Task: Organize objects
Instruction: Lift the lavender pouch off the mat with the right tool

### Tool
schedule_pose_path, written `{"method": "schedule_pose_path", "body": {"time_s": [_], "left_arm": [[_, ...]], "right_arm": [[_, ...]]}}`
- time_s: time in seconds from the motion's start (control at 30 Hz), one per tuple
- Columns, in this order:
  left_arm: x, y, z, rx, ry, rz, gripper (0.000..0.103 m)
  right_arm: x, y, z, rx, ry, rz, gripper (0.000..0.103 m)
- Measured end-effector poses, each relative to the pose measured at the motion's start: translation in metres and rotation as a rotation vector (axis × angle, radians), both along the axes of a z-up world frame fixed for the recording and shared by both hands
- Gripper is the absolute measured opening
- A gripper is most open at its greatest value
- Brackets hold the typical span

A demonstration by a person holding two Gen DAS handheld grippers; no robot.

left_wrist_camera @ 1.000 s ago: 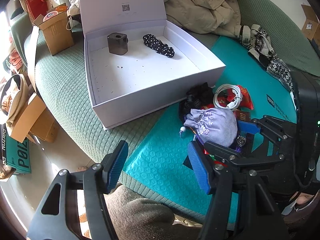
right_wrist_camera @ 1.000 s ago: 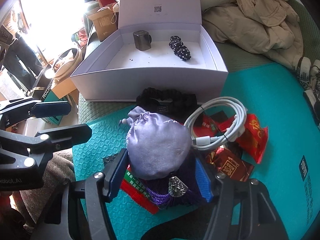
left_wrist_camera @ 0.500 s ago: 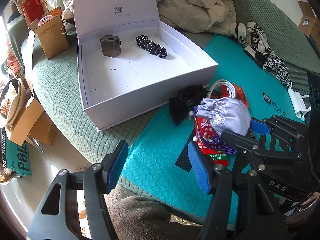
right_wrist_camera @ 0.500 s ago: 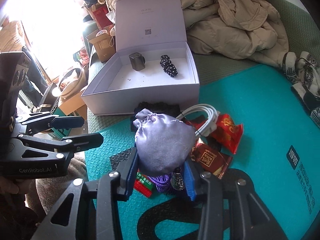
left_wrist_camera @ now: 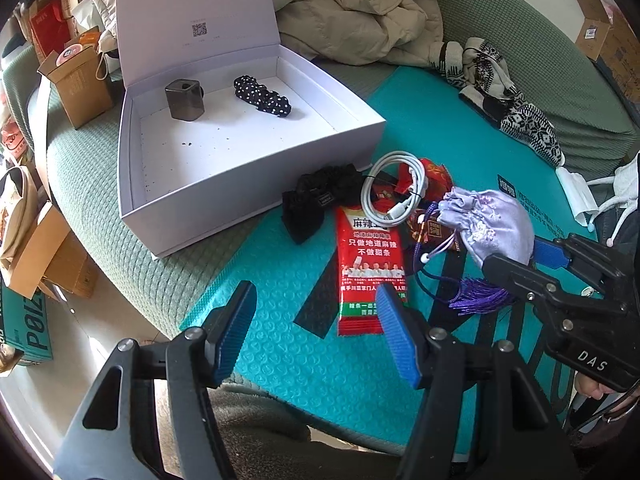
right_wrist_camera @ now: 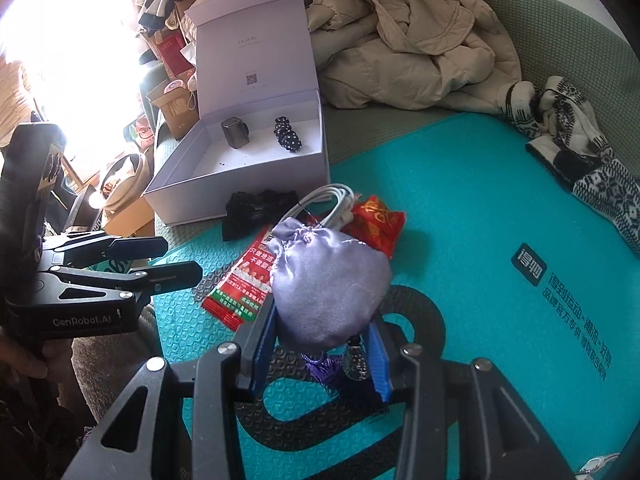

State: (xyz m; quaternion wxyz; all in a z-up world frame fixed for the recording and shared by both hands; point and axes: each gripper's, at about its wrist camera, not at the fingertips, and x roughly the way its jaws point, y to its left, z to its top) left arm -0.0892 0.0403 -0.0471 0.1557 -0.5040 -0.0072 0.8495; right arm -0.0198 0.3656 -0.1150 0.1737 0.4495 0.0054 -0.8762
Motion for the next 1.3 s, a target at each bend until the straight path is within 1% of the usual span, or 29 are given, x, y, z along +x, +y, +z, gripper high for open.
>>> {"method": "schedule_pose_path", "body": {"time_s": [0.13,0.23,0.33,0.57,0.67,0.77,0.8,0.83,0.87,0.93,1.13,1.3], "left_arm": [[-0.001,0.015,-0.004,0.029,-0.004,-0.037,0.06],[-0.004,0.027,-0.009,0.024,-0.015,-0.058,0.06],[-0.012,0.037,-0.018,0.019,-0.028,-0.07,0.06],[-0.027,0.049,-0.046,0.023,-0.088,-0.082,0.06],[-0.029,0.054,-0.049,0.01,-0.06,-0.088,0.06],[-0.031,0.061,-0.051,-0.02,-0.037,-0.097,0.06],[-0.031,0.064,-0.051,-0.031,-0.029,-0.103,0.06],[-0.029,0.066,-0.052,-0.052,-0.019,-0.106,0.052],[-0.027,0.068,-0.051,-0.073,-0.008,-0.118,0.048],[-0.024,0.072,-0.05,-0.077,-0.014,-0.146,0.047],[-0.007,0.07,-0.046,-0.042,-0.054,-0.176,0.046],[0.011,0.065,-0.043,-0.051,-0.062,-0.189,0.046]], "right_arm": [[0.002,0.013,-0.014,-0.003,-0.035,-0.03,0.041],[0.002,0.022,-0.023,-0.004,-0.058,-0.054,0.041],[0.0,0.028,-0.028,-0.015,-0.079,-0.06,0.041],[-0.003,0.029,-0.037,-0.013,-0.105,-0.06,0.041],[-0.005,0.027,-0.041,-0.005,-0.118,-0.062,0.041],[-0.005,0.026,-0.041,-0.008,-0.116,-0.06,0.041],[-0.004,0.026,-0.041,-0.009,-0.114,-0.059,0.041],[-0.004,0.027,-0.04,-0.009,-0.112,-0.058,0.041],[-0.003,0.028,-0.04,-0.008,-0.111,-0.06,0.041],[-0.002,0.03,-0.038,-0.006,-0.109,-0.064,0.041],[0.005,0.035,-0.037,-0.001,-0.107,-0.075,0.041],[0.011,0.04,-0.038,0.0,-0.11,-0.086,0.041]]}}
